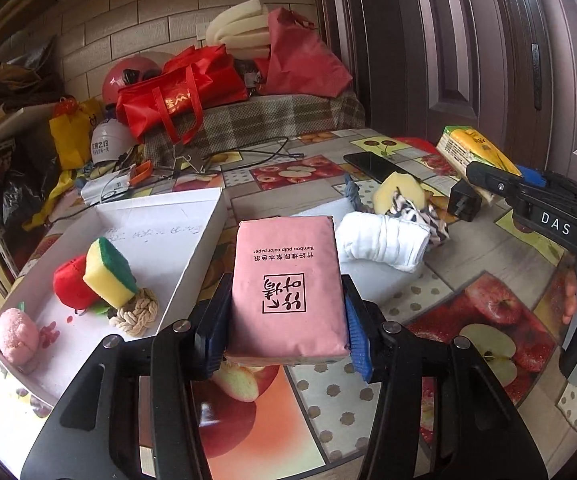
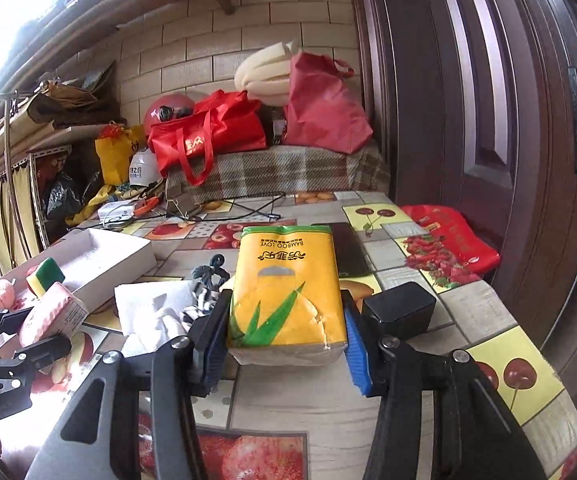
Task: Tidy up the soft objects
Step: 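Carry both packets into the white box and open both tools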
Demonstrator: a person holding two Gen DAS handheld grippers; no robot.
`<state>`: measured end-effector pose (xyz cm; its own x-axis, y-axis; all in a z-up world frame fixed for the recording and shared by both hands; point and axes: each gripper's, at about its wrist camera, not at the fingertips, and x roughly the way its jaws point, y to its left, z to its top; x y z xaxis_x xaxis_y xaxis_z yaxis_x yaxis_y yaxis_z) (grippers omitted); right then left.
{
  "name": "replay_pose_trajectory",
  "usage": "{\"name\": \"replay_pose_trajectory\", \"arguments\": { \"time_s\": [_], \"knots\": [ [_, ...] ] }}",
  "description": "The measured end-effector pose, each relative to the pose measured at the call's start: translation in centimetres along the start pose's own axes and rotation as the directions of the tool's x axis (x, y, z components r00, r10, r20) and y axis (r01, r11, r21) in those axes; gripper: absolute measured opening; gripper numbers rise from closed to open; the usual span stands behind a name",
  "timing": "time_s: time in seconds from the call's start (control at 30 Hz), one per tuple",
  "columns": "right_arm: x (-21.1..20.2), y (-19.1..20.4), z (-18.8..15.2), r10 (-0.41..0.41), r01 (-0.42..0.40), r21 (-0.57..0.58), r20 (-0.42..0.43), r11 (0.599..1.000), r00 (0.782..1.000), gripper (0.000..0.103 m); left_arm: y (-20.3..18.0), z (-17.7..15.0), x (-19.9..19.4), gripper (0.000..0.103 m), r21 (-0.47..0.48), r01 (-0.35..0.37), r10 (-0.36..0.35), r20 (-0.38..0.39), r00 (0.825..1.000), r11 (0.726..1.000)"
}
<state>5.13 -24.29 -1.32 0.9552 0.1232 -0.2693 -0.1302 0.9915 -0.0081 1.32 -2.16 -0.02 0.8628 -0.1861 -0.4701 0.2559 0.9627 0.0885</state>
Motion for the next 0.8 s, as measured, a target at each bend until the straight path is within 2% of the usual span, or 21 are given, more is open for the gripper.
{"name": "replay_pose_trajectory", "arguments": {
  "time_s": [0.33, 0.53, 0.8],
  "knots": [
    [0.7, 3.8, 0.2, 0.072, -0.071, -0.080, 0.008, 0.994, 0.997, 0.050, 1.5, -0.1, -1.0, 0.050, -0.061, 0.011, -0.008, 0.052, 0.999, 0.998],
    [1.3, 7.1, 0.2, 0.133, -0.132, -0.128, 0.000, 0.983, 0.991, 0.050, 3.1, -0.4, -1.9, 0.050, -0.058, -0.044, 0.050, 0.102, 0.994, 0.997],
    [2.3, 11.8, 0.5, 0.224, -0.220, -0.172, 0.005, 0.960, 0.975, 0.050, 9.3, -1.5, -2.7, 0.050, -0.137, -0.187, 0.203, 0.112, 0.973, 0.973]
  ]
}}
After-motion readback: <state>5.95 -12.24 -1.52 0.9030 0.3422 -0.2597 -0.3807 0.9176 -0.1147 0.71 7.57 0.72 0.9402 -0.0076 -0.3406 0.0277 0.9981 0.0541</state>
